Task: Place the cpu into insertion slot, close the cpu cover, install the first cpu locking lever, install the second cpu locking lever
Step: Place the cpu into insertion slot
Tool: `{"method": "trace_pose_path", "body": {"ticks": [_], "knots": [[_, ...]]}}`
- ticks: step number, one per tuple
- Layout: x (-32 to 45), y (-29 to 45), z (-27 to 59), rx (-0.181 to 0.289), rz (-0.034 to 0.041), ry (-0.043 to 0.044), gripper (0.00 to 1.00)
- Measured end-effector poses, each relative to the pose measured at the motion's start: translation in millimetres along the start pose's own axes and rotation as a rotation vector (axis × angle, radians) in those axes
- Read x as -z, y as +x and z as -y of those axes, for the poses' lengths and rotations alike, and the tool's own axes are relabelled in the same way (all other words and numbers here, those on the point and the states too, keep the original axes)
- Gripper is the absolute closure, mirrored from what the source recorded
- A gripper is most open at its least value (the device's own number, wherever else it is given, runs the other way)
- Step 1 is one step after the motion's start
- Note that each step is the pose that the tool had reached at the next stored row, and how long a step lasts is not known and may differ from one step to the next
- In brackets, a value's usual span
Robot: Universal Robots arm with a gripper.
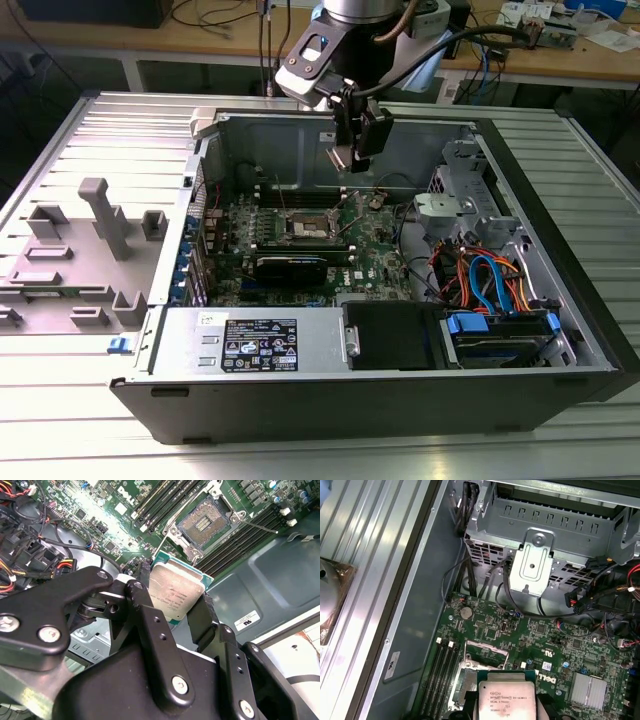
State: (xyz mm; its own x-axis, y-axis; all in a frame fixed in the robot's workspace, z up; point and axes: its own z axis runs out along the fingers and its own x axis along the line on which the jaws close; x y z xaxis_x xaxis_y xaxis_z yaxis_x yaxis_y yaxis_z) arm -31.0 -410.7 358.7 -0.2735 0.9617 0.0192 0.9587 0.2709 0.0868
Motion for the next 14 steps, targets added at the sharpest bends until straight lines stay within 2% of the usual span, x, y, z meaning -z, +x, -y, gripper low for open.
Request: {"method": "trace_pose_path", "body": {"ticks": [6, 14], "knots": [[0.0, 0.0, 0.0, -0.021, 0.0018, -0.0004, 0.45], [-0.1, 0.0, 0.0, -0.071, 0.0062, -0.0013, 0.45]]}}
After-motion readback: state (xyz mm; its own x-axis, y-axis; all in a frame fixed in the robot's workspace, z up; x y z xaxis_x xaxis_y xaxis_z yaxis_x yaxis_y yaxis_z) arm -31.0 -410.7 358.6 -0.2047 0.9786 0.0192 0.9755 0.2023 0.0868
